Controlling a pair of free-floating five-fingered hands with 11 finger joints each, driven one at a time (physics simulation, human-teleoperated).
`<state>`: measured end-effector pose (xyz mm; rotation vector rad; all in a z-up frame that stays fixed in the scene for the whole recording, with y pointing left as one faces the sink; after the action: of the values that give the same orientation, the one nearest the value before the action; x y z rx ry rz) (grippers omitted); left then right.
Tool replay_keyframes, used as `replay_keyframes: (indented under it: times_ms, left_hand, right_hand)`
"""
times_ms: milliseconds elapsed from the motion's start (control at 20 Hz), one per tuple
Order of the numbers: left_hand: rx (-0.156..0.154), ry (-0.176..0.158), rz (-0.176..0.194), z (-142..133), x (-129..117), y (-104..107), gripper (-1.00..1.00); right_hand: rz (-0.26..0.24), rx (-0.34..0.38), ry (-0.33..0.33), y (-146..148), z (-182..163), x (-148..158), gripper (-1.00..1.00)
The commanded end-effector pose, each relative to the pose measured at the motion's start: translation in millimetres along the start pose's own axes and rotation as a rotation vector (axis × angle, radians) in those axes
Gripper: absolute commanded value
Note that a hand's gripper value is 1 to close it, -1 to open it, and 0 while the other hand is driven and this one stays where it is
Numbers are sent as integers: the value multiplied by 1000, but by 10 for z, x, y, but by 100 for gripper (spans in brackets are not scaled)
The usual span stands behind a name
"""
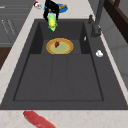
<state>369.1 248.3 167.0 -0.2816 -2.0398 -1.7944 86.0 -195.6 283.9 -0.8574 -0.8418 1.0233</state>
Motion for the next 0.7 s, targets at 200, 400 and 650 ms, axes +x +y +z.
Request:
replay_keyframes:
  times_ms: [200, 400, 650]
  left_hand:
    - [52, -76, -157, 74, -58, -263, 100]
    - [45, -72, -190, 89, -79, -510, 100]
    - [29, -7, -126, 69, -99, -588, 100]
  right_hand:
    - [0, 0, 0, 0, 0, 0, 0]
    - [0, 0, 0, 0, 0, 0, 0]
    - [0, 0, 0, 0, 0, 0, 0]
